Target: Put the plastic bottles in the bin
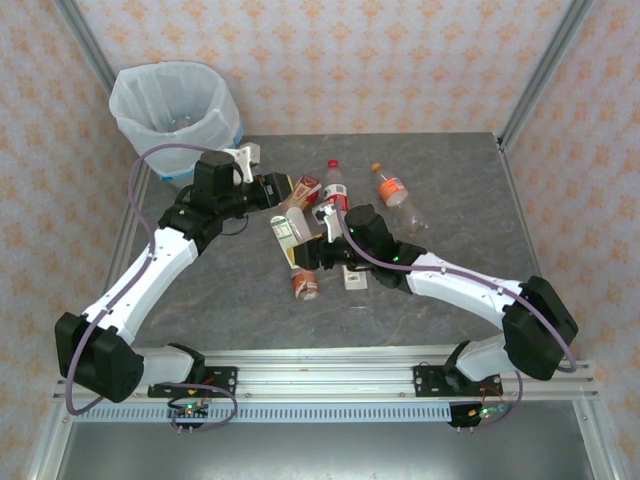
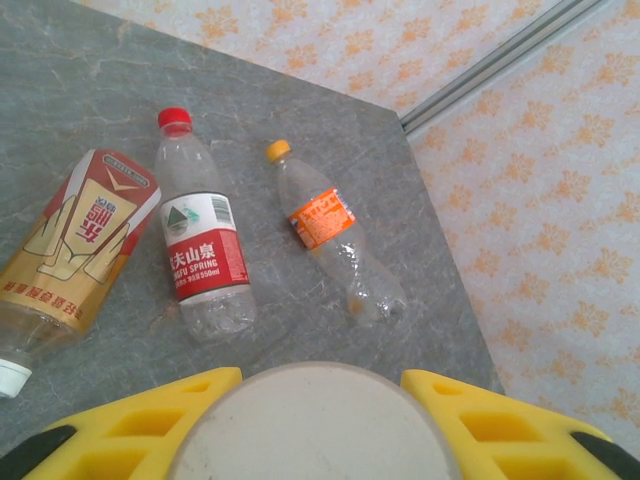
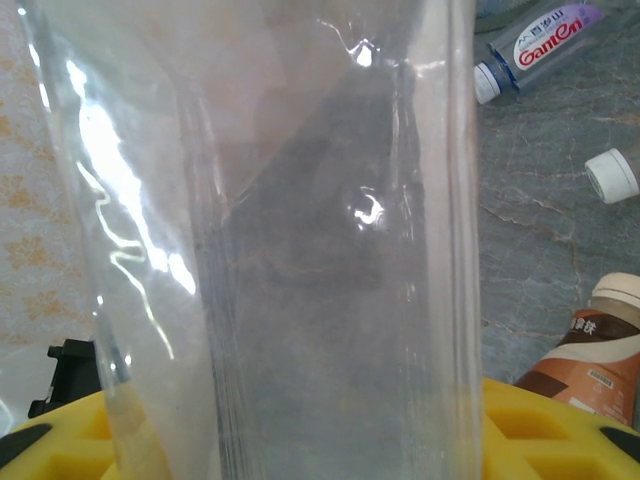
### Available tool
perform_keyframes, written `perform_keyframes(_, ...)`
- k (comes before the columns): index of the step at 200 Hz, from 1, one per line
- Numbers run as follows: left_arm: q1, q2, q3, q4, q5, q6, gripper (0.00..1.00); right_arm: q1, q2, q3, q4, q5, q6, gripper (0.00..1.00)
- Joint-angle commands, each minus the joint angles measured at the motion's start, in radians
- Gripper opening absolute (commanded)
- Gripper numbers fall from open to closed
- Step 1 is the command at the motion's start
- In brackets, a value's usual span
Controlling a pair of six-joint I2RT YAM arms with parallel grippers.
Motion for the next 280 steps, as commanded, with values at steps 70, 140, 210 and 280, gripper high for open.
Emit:
perform_keyframes(70,-0.001,-0.015,-0.008,-0.012,-0.131,0.030,0.32,-0.001,-0.068,-0.016,0.079,0.123,0.014,0.77)
perform_keyframes(140,-0.001,0.017,0.030,-0.094,-0.238,0.012,0.32,-0.001,-0.163,-0.112,0.078,0.344,-0.009,0.99)
perform_keyframes(210,-0.001,0.021,0.050,-0.140,-0.312,0.020,0.33,-0.003,-0.203,-0.227,0.071,0.782,0.094,0.99)
perform_keyframes(280,0.000,0.037,0.096,-0.176,-0.350,0.065,0.33,-0.051,-0.231,-0.266,-0.005,0.875,0.227,0.99)
